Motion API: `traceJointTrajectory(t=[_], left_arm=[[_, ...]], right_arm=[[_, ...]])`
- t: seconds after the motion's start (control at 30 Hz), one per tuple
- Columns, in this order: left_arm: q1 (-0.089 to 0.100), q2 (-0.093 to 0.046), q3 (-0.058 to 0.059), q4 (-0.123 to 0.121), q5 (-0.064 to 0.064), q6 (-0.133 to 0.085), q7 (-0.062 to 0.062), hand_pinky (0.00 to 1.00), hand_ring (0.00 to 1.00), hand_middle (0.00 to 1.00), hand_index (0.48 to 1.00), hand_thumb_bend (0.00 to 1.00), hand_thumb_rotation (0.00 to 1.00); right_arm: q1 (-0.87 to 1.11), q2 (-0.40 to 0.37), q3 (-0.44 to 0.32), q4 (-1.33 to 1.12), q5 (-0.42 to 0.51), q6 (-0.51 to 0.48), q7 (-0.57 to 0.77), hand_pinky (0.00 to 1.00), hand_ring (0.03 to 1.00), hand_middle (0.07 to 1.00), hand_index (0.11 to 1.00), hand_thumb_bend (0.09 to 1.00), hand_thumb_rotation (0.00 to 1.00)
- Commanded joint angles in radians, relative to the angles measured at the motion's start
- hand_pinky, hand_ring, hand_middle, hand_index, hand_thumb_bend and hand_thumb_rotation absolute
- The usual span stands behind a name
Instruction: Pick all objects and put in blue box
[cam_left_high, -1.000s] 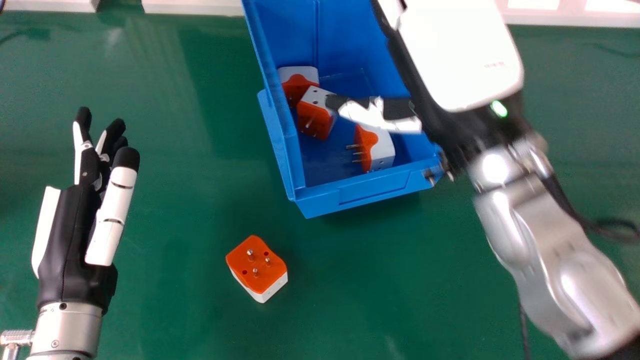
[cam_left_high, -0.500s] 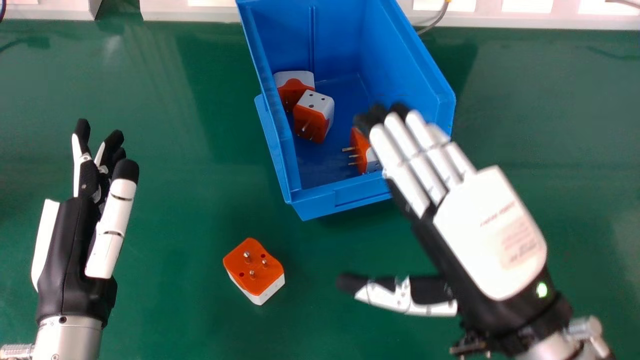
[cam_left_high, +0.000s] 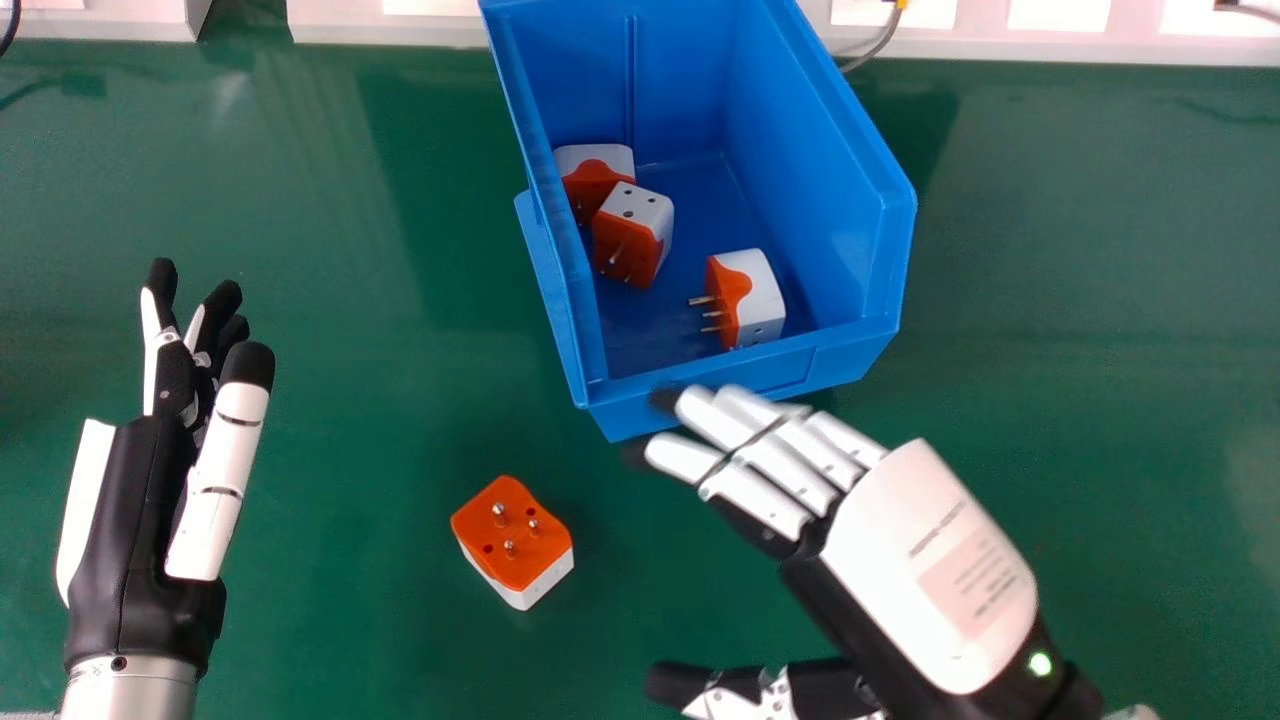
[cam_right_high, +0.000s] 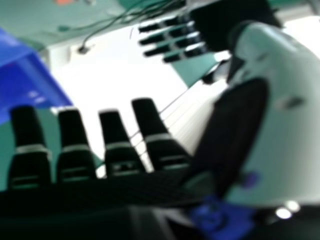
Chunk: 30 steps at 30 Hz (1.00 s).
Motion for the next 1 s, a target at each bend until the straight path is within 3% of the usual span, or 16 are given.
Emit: traceJointTrajectory(t=[0.0, 0.27, 0.37, 0.53, 0.7, 0.97], left_arm=[[0.004, 0.013, 0.010, -0.010, 0.008, -0.024, 0.002, 0.96, 0.98, 0.98, 0.972, 0.56, 0.89], [-0.010, 0.009, 0.008, -0.002, -0.003, -0.022, 0.001, 0.96, 0.97, 0.98, 0.966, 0.57, 0.88], [-0.014, 0.008, 0.008, -0.001, 0.000, -0.019, 0.004, 0.95, 0.97, 0.98, 0.964, 0.56, 0.87], [-0.024, 0.005, 0.006, 0.004, -0.004, -0.016, 0.006, 0.97, 0.98, 0.98, 0.969, 0.55, 0.87], [-0.031, 0.001, 0.007, 0.010, -0.021, -0.020, -0.002, 0.98, 0.98, 0.98, 0.966, 0.56, 0.87], [-0.029, 0.006, 0.008, 0.004, -0.015, -0.016, 0.001, 0.98, 0.98, 0.99, 0.968, 0.57, 0.87]], right_arm=[[-0.041, 0.014, 0.017, 0.000, -0.002, -0.023, 0.017, 0.63, 0.811, 0.830, 0.776, 0.339, 0.50], [-0.173, 0.046, 0.092, 0.068, -0.017, -0.068, 0.068, 0.63, 0.814, 0.836, 0.784, 0.334, 0.48], [-0.224, 0.064, 0.113, 0.077, -0.009, -0.066, 0.130, 0.61, 0.810, 0.838, 0.778, 0.367, 0.45], [-0.305, 0.106, 0.147, 0.098, -0.032, -0.043, 0.205, 0.65, 0.842, 0.873, 0.810, 0.380, 0.52], [-0.363, 0.150, 0.182, 0.129, -0.062, 0.002, 0.252, 0.68, 0.858, 0.892, 0.849, 0.381, 0.53], [-0.447, 0.202, 0.229, 0.203, -0.108, 0.099, 0.312, 0.79, 0.942, 0.977, 0.943, 0.384, 0.54]])
